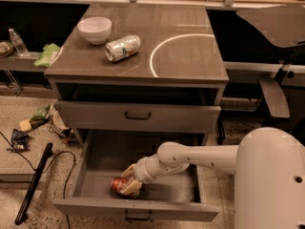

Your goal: Pick coke can from middle drawer and place on counter

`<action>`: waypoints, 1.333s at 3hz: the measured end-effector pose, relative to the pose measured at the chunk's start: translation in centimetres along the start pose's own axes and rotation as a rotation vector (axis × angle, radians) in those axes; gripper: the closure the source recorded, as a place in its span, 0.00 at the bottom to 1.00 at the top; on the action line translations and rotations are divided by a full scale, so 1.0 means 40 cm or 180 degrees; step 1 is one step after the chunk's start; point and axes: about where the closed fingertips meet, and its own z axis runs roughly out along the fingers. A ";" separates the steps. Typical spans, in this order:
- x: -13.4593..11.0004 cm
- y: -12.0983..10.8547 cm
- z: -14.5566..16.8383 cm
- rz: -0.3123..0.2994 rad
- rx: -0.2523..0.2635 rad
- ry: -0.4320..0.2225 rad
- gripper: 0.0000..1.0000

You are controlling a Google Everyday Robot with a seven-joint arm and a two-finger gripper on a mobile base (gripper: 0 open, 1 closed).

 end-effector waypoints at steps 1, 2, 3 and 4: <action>-0.006 0.001 -0.005 0.0001 -0.0001 0.0000 0.96; -0.009 0.010 0.015 0.0034 -0.0005 0.0011 0.92; -0.009 0.013 0.025 0.0093 0.0026 0.0048 0.69; -0.015 0.014 0.020 0.0099 0.0029 0.0052 0.54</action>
Offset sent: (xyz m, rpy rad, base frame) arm -0.0193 0.0344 -0.0328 -0.0215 0.0447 -0.0389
